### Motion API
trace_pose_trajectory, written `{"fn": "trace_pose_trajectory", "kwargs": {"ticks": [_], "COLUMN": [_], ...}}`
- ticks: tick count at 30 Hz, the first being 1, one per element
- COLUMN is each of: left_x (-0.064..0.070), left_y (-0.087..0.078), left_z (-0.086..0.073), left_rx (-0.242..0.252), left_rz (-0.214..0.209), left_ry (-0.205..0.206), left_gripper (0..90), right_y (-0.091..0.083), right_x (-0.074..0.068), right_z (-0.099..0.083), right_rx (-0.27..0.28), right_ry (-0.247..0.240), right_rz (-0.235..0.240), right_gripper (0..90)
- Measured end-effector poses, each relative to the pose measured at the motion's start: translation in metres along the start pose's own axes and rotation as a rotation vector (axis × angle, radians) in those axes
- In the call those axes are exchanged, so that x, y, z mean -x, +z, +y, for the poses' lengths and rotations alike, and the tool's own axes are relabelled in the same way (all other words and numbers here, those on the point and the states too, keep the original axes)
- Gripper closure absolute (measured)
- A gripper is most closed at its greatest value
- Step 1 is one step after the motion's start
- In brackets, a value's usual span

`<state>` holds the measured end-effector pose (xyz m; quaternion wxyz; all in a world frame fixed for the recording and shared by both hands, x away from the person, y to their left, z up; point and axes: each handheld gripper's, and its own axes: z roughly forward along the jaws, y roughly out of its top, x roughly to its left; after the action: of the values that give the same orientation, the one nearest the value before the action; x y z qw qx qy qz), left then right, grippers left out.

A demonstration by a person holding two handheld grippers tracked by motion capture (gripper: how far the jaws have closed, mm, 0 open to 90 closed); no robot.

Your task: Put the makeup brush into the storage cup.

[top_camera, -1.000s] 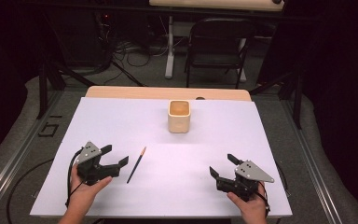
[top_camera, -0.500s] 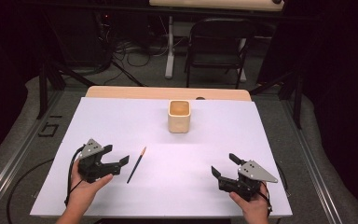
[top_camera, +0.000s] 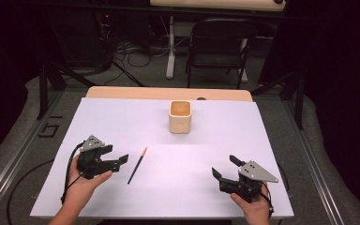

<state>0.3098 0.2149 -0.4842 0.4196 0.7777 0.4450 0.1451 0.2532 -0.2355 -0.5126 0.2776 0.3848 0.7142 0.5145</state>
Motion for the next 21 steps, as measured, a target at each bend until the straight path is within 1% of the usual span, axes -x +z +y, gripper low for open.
{"fn": "trace_pose_trajectory", "kwargs": {"ticks": [2,4,6,8,10,12,14,15,16,17,19,21], "left_x": [0.0,0.001,0.001,0.002,0.002,0.003,0.004,0.004,0.004,0.004,0.004,0.004], "left_y": [0.001,0.002,0.003,0.003,0.004,0.005,0.006,0.006,0.006,0.007,0.008,0.009], "left_z": [0.002,0.004,0.007,0.009,0.012,0.014,0.017,0.018,0.018,0.019,0.021,0.022], "left_rx": [-0.017,-0.04,-0.062,-0.086,-0.101,-0.118,-0.131,-0.137,-0.144,-0.154,-0.17,-0.19], "left_rz": [-0.001,-0.013,-0.01,-0.019,-0.026,-0.022,-0.024,-0.02,-0.02,-0.017,-0.014,-0.009], "left_ry": [0.005,0.0,0.006,0.002,0.016,0.022,0.03,0.031,0.029,0.033,0.029,0.035], "left_gripper": [25.3,28.1,28.3,28.4,30.3,30.7,31.1,31.4,31.7,31.6,31.6,31.7], "right_y": [0.0,0.0,0.0,0.0,0.0,0.001,0.001,0.001,0.002,0.002,0.002,0.002], "right_x": [0.0,0.0,0.0,-0.001,-0.001,-0.002,-0.002,-0.002,-0.002,-0.003,-0.003,-0.004], "right_z": [0.0,0.0,0.0,-0.001,-0.001,-0.001,-0.001,-0.001,-0.002,-0.002,-0.002,-0.002], "right_rx": [-0.004,-0.008,-0.008,-0.016,-0.027,-0.018,-0.031,-0.037,-0.025,-0.024,-0.026,-0.03], "right_ry": [0.006,0.006,0.009,0.005,0.006,0.001,-0.003,-0.007,-0.009,-0.009,-0.012,-0.014], "right_rz": [0.002,0.0,0.005,0.004,0.008,0.009,0.015,0.015,0.012,0.014,0.014,0.017], "right_gripper": [21.5,21.3,21.3,21.3,21.4,21.4,21.7,21.9,22.1,22.4,23.0,23.8]}}
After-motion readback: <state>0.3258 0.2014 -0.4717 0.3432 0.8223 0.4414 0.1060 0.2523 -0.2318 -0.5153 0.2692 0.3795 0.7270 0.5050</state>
